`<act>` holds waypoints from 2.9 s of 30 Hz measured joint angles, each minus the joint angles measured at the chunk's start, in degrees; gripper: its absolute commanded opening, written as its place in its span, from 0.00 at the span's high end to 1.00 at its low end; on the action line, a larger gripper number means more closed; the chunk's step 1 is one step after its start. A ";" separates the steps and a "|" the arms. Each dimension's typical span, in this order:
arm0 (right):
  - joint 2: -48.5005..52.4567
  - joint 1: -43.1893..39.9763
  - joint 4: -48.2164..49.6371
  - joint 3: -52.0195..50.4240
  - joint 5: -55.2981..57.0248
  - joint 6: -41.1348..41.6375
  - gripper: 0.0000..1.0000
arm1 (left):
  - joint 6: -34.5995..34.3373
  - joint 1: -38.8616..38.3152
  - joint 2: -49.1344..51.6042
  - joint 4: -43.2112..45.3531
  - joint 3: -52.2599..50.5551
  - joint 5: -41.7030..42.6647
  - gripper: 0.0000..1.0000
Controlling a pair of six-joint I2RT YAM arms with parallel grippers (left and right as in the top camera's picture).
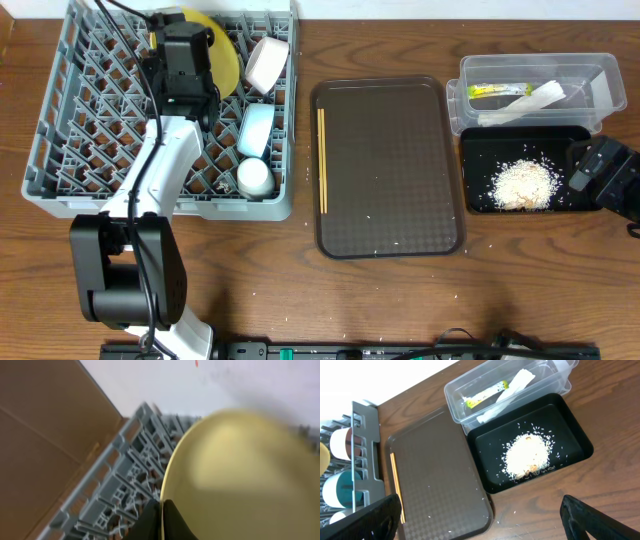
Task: Sort waste into correct bins and load items into the dishwasher
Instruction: 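Lower the yellow plate upright into the rack slots with the left gripper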
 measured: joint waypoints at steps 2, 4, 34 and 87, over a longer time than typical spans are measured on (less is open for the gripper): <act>0.00 0.00 -0.04 0.00 0.00 0.00 0.01 | 1.53 -0.17 0.02 3.08 -0.02 -1.25 0.93; 0.00 0.00 -0.02 0.00 0.00 0.00 0.01 | 3.67 -0.52 0.02 5.81 0.00 -2.45 0.93; 0.00 0.00 0.00 0.00 -0.02 0.00 0.01 | -7.37 -3.08 1.25 -31.23 21.03 31.89 0.84; 0.00 0.00 -0.02 0.00 -0.02 0.00 0.01 | -12.41 -1.40 17.97 -32.39 25.22 27.50 0.92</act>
